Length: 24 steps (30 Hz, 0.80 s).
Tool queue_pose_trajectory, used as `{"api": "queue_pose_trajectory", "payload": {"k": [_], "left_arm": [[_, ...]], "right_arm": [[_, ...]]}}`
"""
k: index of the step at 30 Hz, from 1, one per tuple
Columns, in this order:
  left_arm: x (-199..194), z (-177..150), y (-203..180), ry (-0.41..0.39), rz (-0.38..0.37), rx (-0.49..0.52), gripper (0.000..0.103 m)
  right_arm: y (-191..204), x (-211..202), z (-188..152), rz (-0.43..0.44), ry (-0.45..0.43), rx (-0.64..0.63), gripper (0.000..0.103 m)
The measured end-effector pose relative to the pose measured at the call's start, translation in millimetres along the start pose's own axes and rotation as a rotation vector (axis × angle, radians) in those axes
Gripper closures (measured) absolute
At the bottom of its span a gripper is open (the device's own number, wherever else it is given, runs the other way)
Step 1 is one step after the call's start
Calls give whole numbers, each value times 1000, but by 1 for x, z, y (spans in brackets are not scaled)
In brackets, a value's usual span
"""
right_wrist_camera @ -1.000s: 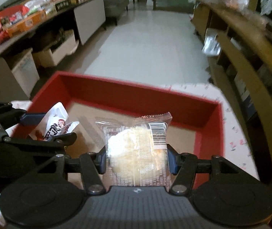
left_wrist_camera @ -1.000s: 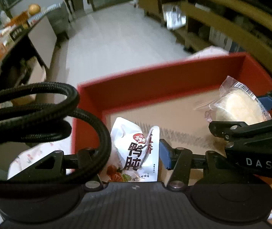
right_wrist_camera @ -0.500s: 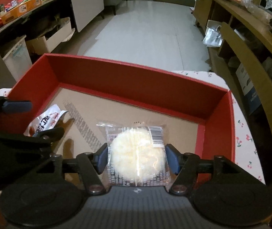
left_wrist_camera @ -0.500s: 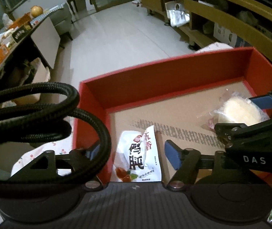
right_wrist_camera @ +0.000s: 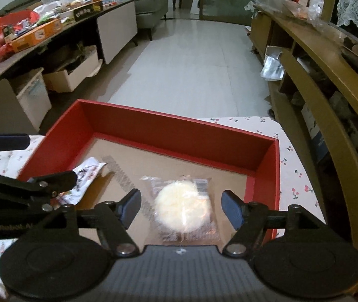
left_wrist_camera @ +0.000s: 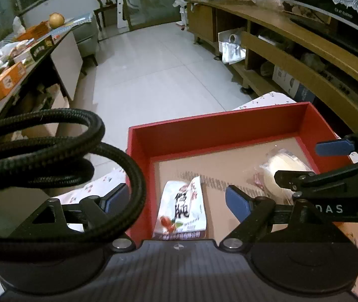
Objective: Organize snacks
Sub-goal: 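Open the right tool to drop the bun while the left tool releases the duck-neck packet in the box, then move the right tool to the blue sausage packet while the left tool reaches the white Weilong packet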
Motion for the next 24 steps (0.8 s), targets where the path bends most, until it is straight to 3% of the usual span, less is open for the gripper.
{"api": "queue_pose_trajectory", "payload": {"k": [13,24], "left_arm": [[-27,-65,31,72,-30,13,12],[-27,-126,32,163,-182,232,7]], "right_arm": [[61,-43,-42,102,26,-74,27],[92,-61,-84,186,104,-69,27]]}}
Point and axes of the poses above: each gripper's, at about its wrist camera, not at the fingertips, and x roughly the way its jaws point, y to its left, z to its top, the point moved 10 cm from there along x, roughly the way its jaws point, and after that the axes turned 3 degrees about y, right-handed, at the moved point
